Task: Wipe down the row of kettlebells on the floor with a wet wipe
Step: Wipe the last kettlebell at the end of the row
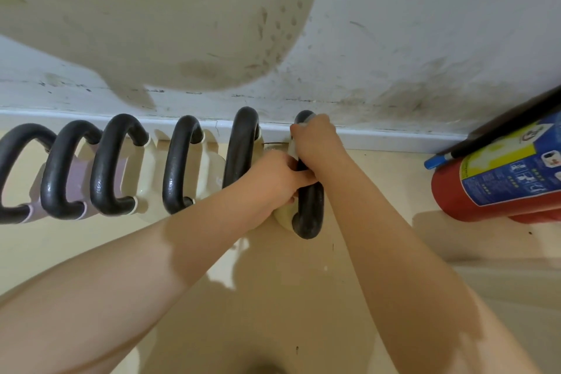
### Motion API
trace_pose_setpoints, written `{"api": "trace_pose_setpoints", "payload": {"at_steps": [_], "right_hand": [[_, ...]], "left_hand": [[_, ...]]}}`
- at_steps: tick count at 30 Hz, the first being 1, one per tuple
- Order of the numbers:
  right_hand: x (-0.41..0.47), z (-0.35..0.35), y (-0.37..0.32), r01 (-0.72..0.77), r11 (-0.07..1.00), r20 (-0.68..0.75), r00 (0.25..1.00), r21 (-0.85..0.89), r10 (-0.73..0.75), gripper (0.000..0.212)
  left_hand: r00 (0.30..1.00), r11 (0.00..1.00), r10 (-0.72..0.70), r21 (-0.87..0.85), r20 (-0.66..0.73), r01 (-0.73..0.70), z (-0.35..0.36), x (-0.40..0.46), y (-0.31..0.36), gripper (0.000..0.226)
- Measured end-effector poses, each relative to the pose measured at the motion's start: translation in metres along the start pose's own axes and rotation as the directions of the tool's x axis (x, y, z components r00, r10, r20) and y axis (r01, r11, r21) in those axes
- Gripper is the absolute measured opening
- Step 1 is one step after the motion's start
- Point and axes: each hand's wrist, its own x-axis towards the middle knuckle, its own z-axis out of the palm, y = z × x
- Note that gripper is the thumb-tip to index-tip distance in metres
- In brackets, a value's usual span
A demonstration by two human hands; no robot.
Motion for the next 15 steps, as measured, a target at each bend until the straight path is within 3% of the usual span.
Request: {"api": "trace_pose_setpoints", "payload": {"at_steps": [3,5,7,11,15], "right_hand": [[-0.006,0.0,0.005,0.153,0.988,-0.012,0.988,-0.019,-0.153,0.035],[-0.009,-0.006,0.018,0.197,0.972,0.046,0.978,0.127,-0.204,0.028],[-0.007,-0.014,0.022,0.124,0.932,0.148,0.972,0.34,-0.184,0.023],[0.008,-0.013,0.024,-0.131,0.793,0.235,0.972,0.595,-0.016,0.044],[0.008,-0.011,0.035,-0.048,0.751,0.253,0.954,0.658,-0.161,0.038]], "left_hand": [[1.0,1.0,0.011,0.006,-0.004,-0.011,0.0,0.0,-0.003,0.022],[1.0,1.0,0.019,0.014,0.001,-0.019,-0.001,0.002,-0.005,0.022],[1.0,1.0,0.016,0.027,0.001,-0.016,-0.001,0.004,-0.007,0.023],[1.0,0.998,0.018,0.054,0.01,-0.018,-0.002,0.007,-0.007,0.02],[0.998,0.999,-0.001,0.052,0.056,-0.002,-0.005,0.007,-0.005,0.015]]}}
